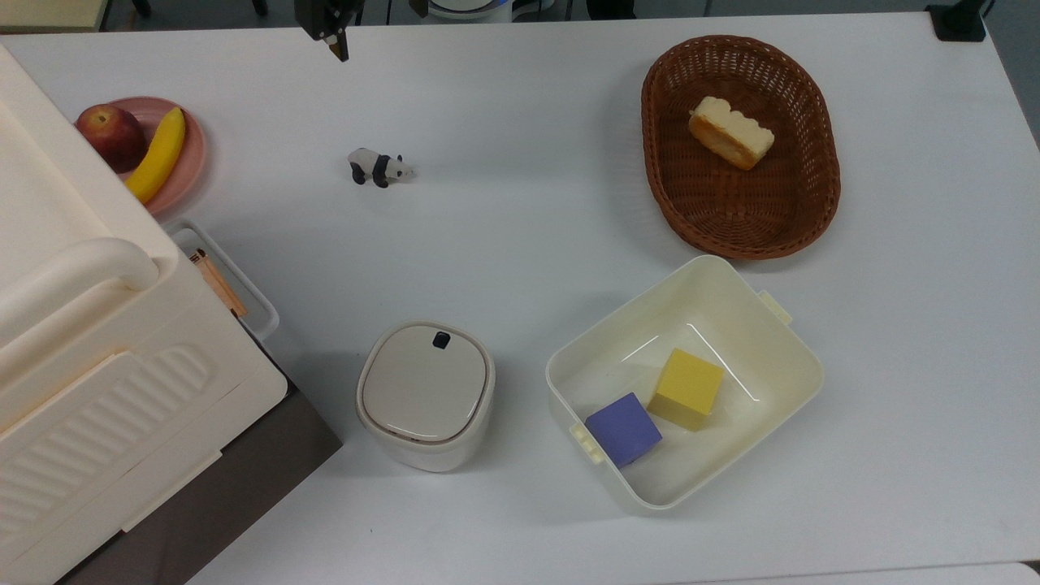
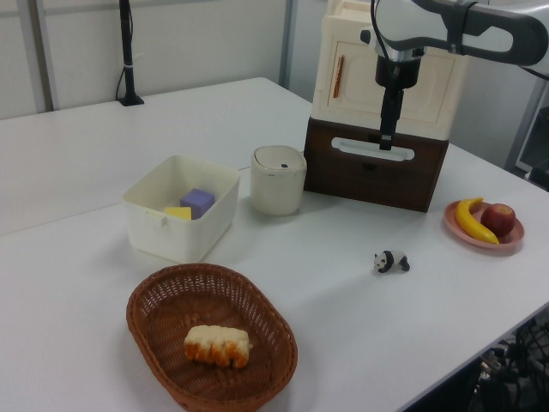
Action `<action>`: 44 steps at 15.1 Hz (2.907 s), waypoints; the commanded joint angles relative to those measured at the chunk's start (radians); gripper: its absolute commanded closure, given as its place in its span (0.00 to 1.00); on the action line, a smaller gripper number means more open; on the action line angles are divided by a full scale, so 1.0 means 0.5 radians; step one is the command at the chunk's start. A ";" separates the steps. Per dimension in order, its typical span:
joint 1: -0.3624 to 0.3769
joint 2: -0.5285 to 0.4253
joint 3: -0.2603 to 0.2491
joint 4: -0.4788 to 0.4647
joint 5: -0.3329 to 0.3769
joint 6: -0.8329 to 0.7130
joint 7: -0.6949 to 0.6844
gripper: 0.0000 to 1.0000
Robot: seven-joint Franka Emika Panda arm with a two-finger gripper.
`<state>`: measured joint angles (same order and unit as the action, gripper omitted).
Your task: Slide open the drawer
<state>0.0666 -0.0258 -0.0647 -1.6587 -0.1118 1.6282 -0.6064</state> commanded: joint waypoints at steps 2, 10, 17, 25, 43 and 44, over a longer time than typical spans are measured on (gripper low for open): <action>-0.103 0.288 -0.009 -0.014 -0.099 0.517 -0.576 0.00; -0.069 0.373 -0.009 0.031 -0.135 0.591 -0.389 0.00; -0.072 0.383 -0.009 0.035 -0.129 0.637 -0.364 0.00; -0.081 0.383 -0.027 0.047 -0.117 0.640 -0.385 0.00; -0.176 0.506 -0.039 0.035 -0.126 1.112 -0.367 0.00; -0.179 0.512 -0.039 0.029 -0.126 1.112 -0.361 0.00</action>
<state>-0.0254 0.2339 -0.0784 -1.6313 -0.1666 2.1636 -0.7789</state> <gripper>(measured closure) 0.000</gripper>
